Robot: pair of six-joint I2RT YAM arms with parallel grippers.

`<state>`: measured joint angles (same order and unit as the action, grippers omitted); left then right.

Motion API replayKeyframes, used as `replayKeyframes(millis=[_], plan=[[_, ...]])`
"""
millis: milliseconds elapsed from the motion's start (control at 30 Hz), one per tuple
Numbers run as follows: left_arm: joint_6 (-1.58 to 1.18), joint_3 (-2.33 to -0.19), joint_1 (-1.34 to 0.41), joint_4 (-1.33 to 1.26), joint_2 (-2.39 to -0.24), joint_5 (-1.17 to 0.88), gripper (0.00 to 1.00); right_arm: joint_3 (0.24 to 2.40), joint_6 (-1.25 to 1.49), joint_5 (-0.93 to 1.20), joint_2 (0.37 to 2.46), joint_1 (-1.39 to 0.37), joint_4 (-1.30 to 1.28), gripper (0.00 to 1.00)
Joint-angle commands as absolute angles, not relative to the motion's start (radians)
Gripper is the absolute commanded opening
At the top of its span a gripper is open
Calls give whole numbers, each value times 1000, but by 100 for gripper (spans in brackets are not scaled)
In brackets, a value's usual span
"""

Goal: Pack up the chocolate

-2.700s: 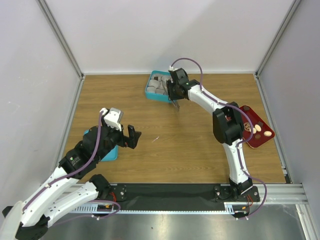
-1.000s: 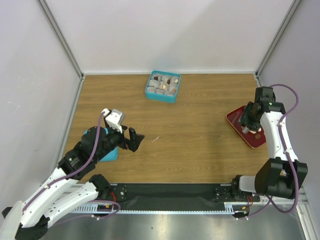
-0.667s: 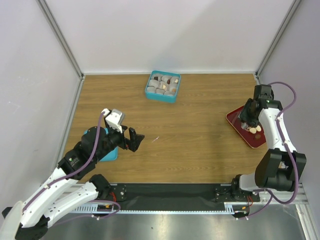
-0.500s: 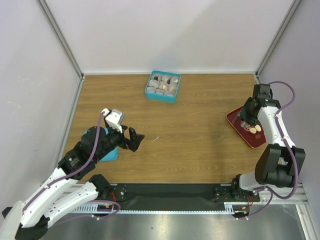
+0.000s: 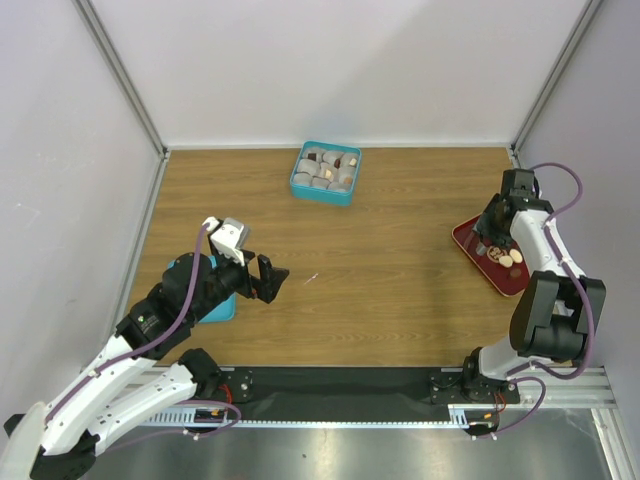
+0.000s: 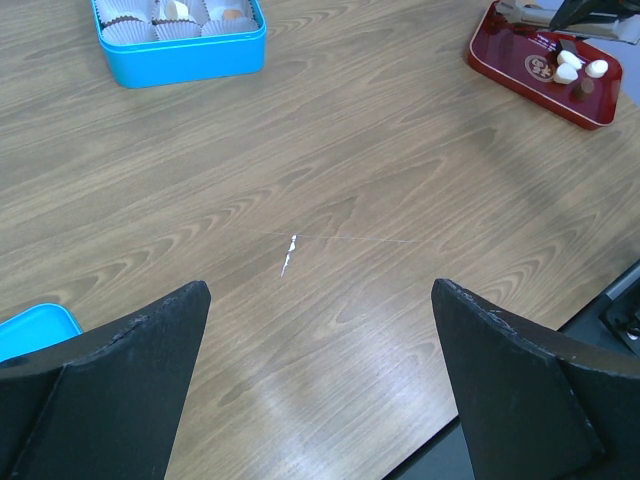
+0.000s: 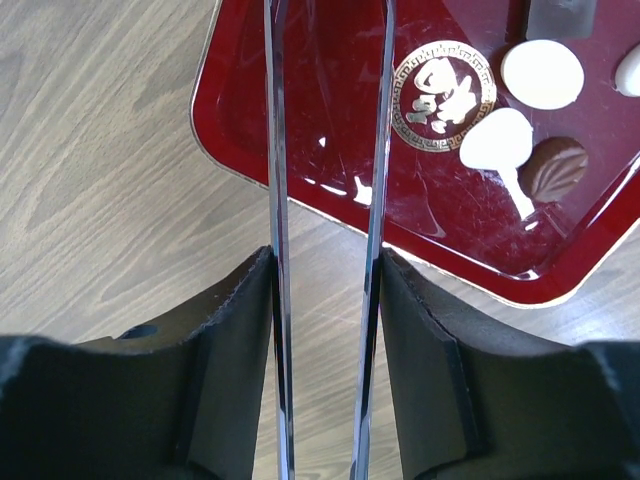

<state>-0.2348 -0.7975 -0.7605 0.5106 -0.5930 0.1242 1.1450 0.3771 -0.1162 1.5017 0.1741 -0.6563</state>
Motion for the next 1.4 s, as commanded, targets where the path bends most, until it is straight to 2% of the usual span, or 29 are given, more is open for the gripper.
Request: replayKeyframes(millis=[0, 400, 833, 1367], plan=[[-219, -798, -755, 479, -595, 121, 100, 1144, 374, -138, 1517, 179, -603, 49], [-219, -798, -750, 482, -601, 127, 100, 1158, 368, -133, 1554, 181, -584, 49], [-221, -798, -750, 482, -603, 130, 100, 1160, 333, -118, 1551, 179, -572, 43], [-222, -798, -749, 480, -601, 120, 100, 1196, 330, -129, 1434, 178, -710, 40]])
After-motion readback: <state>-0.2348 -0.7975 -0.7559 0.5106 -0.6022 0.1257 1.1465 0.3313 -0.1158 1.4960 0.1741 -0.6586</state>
